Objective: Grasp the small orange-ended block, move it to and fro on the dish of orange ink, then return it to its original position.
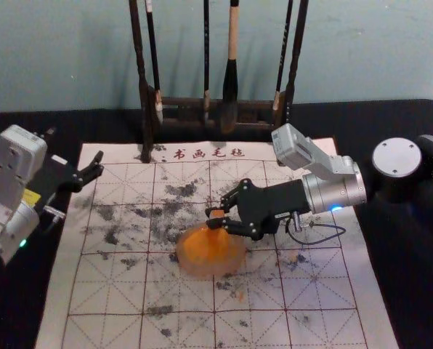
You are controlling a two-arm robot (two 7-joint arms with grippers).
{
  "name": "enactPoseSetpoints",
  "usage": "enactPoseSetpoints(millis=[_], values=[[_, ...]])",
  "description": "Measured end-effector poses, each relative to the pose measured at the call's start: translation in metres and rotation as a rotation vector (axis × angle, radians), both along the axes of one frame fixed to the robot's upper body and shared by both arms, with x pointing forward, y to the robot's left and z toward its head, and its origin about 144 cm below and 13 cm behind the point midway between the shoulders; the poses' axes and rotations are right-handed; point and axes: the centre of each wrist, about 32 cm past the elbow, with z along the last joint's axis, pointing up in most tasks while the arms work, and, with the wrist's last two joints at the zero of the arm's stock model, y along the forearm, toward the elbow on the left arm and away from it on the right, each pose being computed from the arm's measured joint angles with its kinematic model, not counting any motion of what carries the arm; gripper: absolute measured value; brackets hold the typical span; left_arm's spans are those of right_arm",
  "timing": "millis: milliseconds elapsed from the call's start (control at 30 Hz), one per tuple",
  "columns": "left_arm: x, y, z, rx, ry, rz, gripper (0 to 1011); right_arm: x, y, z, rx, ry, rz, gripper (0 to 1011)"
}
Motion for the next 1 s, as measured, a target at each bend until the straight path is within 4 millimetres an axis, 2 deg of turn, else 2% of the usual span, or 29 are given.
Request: enactPoseSetpoints(millis=[533, 1000], values=[[0.000, 0.000, 0.000, 0.000, 0.000, 0.000, 1001, -0.008, -0.012, 0.004, -0.005, -0.011, -0.004, 134], [0.000, 0.000, 0.000, 0.000, 0.000, 0.000, 1001, -0.020, -0.014, 0.003, -0.010, 0.003, 0.029, 134]])
